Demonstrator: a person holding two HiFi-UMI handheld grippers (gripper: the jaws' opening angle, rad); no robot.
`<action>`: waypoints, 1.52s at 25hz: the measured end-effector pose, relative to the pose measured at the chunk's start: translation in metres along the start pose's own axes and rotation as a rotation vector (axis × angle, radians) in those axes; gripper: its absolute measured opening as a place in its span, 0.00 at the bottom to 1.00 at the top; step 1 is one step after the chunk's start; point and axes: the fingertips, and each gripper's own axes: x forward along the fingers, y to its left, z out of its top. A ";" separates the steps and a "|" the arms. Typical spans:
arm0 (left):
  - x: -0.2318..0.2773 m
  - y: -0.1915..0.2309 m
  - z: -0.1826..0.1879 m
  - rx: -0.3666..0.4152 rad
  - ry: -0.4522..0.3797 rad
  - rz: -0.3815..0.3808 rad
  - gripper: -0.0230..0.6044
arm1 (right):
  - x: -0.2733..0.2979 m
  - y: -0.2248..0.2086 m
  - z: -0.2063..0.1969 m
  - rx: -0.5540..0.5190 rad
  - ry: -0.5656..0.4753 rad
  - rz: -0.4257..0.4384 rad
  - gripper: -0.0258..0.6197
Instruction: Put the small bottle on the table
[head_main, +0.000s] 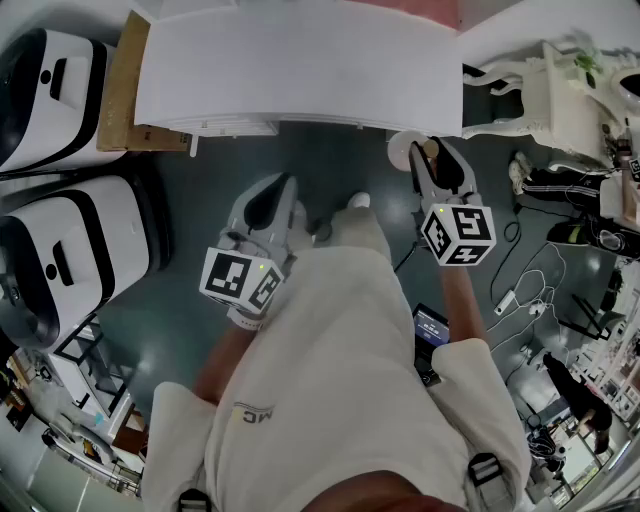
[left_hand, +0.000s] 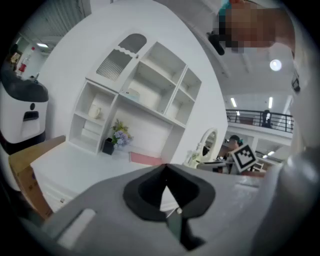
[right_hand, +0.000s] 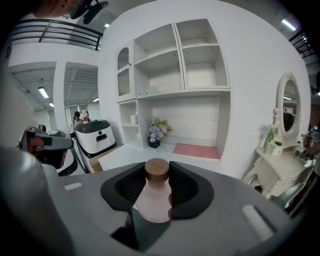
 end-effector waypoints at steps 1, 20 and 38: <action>-0.003 -0.014 -0.002 0.001 -0.003 -0.009 0.04 | -0.019 0.004 -0.007 0.005 0.004 0.006 0.26; -0.019 -0.250 -0.066 0.130 -0.090 0.032 0.04 | -0.231 -0.040 -0.065 0.025 -0.134 0.157 0.26; -0.042 -0.175 -0.066 0.051 -0.137 0.238 0.04 | -0.161 -0.004 -0.045 -0.088 -0.127 0.286 0.26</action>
